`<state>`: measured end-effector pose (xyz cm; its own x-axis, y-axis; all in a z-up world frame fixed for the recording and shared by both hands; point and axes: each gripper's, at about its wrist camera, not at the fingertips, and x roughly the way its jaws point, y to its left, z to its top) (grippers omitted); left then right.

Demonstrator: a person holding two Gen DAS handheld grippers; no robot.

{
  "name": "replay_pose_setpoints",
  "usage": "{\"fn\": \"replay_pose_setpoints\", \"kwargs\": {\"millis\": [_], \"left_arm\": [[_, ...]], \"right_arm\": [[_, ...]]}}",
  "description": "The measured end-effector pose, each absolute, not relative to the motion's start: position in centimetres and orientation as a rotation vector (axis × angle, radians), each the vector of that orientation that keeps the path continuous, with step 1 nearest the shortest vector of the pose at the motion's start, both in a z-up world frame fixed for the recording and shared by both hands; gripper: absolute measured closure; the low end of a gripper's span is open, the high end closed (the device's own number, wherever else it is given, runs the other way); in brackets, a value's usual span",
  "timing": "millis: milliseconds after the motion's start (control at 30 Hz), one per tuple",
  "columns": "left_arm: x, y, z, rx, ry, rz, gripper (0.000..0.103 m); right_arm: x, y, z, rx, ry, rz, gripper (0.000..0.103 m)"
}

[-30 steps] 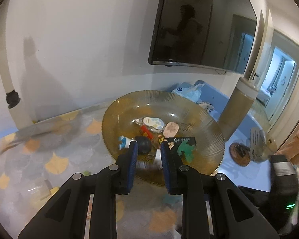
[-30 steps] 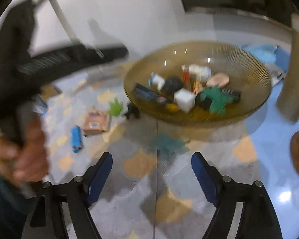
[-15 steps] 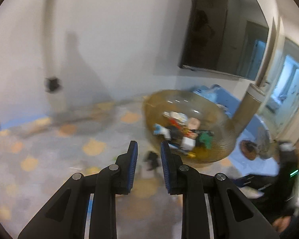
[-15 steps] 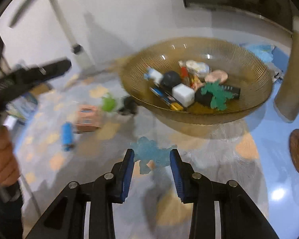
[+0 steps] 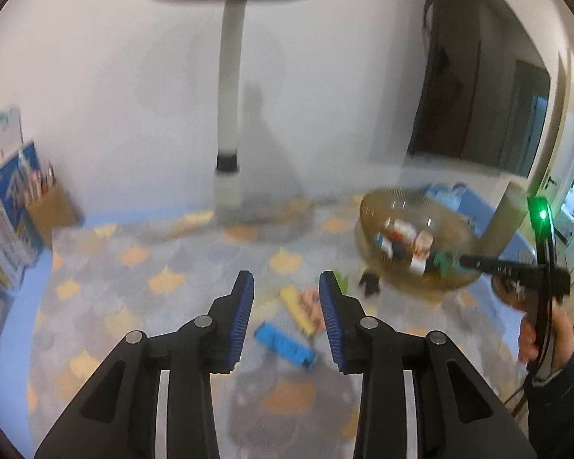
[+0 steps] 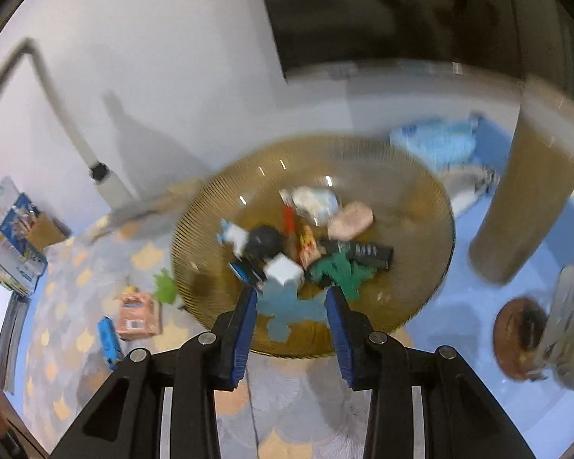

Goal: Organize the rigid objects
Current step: 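Return both tools to the remaining objects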

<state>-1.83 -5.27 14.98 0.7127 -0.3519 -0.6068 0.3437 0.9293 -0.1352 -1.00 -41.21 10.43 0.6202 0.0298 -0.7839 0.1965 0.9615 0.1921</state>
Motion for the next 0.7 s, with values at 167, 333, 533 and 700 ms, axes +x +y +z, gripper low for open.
{"fn": "replay_pose_setpoints", "kwargs": {"millis": [167,333,533,700], "left_arm": [[-1.7,-3.7,13.4,-0.064,0.757,-0.391,0.068],[-3.5,-3.0,14.1,-0.085,0.737,-0.411,0.034],[-7.9,-2.8,15.3,-0.032,0.603,-0.356,0.02],[-8.5,-1.8,11.8,-0.066,0.647,-0.3,0.008]], "right_arm": [[-3.6,-42.6,10.7,0.354,0.87,-0.126,0.058],[-6.2,-41.2,13.5,0.309,0.797,-0.118,0.051],[-8.4,-37.1,15.0,0.27,0.758,-0.034,0.04],[-10.0,-30.6,12.4,0.151,0.758,0.015,0.039]]}}
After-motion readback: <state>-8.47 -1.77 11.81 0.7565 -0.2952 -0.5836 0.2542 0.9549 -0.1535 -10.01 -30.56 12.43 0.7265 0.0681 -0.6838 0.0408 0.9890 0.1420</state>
